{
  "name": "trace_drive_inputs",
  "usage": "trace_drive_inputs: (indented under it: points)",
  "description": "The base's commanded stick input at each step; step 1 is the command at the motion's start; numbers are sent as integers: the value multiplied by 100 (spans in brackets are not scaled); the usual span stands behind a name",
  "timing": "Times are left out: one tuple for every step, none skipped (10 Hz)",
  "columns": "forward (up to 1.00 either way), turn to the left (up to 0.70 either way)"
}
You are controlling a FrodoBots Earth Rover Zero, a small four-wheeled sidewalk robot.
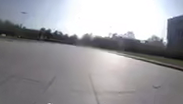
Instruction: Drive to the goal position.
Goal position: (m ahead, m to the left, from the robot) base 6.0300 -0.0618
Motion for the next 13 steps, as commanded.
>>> trace_drive_inputs:
  points:
    - [100, 0]
    - [100, 6]
    - [100, 3]
    - [100, 3]
    - [100, 1]
    - [100, 3]
    - [100, 2]
    - [100, 0]
    - [100, 0]
    - [100, 5]
    - [100, 8]
    - [100, 6]
    - [100, 6]
